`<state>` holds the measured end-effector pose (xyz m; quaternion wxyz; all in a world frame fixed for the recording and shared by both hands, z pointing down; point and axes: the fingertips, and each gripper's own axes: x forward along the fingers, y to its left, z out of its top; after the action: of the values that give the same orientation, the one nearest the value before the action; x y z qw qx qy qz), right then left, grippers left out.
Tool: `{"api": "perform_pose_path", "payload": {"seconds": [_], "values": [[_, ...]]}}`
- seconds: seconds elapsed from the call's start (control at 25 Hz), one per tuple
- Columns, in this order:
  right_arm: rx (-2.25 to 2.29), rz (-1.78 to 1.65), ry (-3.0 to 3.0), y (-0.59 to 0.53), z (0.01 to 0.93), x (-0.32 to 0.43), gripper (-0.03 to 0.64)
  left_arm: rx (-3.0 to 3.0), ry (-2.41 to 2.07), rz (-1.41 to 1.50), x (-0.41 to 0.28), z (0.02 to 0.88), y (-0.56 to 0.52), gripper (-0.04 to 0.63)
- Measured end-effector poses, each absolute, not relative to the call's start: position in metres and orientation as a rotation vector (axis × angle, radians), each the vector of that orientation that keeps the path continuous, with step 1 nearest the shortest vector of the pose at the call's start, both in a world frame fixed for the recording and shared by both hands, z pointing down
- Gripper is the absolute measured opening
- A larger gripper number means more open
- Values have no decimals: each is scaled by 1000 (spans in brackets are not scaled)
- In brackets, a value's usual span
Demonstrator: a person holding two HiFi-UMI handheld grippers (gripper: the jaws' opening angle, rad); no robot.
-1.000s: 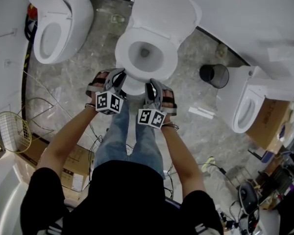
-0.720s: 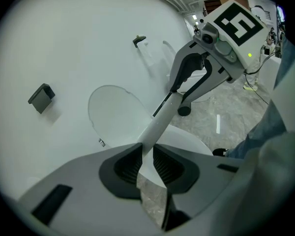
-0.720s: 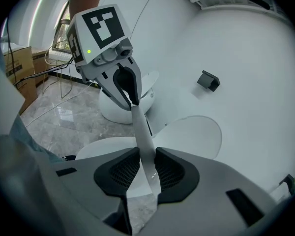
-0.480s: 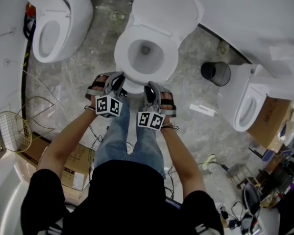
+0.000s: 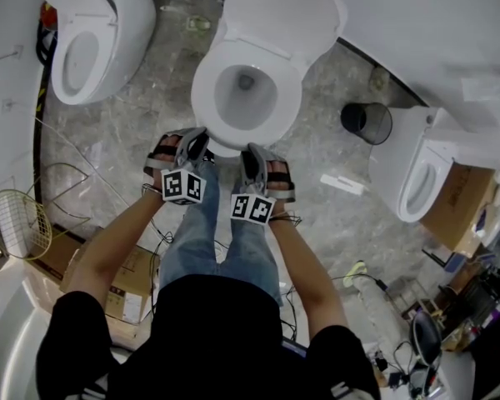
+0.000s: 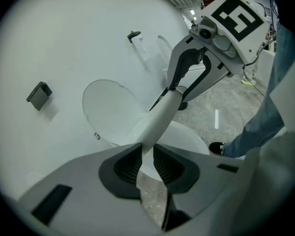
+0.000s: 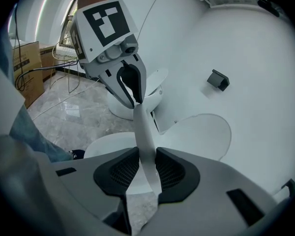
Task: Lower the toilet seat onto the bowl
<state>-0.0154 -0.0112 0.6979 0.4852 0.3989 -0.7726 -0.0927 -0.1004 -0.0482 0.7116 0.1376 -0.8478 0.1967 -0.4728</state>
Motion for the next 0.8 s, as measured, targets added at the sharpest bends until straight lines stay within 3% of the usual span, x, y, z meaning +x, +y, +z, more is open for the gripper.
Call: {"api": "perform_pose_path", "payload": {"seconds": [0.8], "values": [[847,-212,-1870,22,741,-33,127,-2409,502,-1472,-118,753,-16,74]]}}
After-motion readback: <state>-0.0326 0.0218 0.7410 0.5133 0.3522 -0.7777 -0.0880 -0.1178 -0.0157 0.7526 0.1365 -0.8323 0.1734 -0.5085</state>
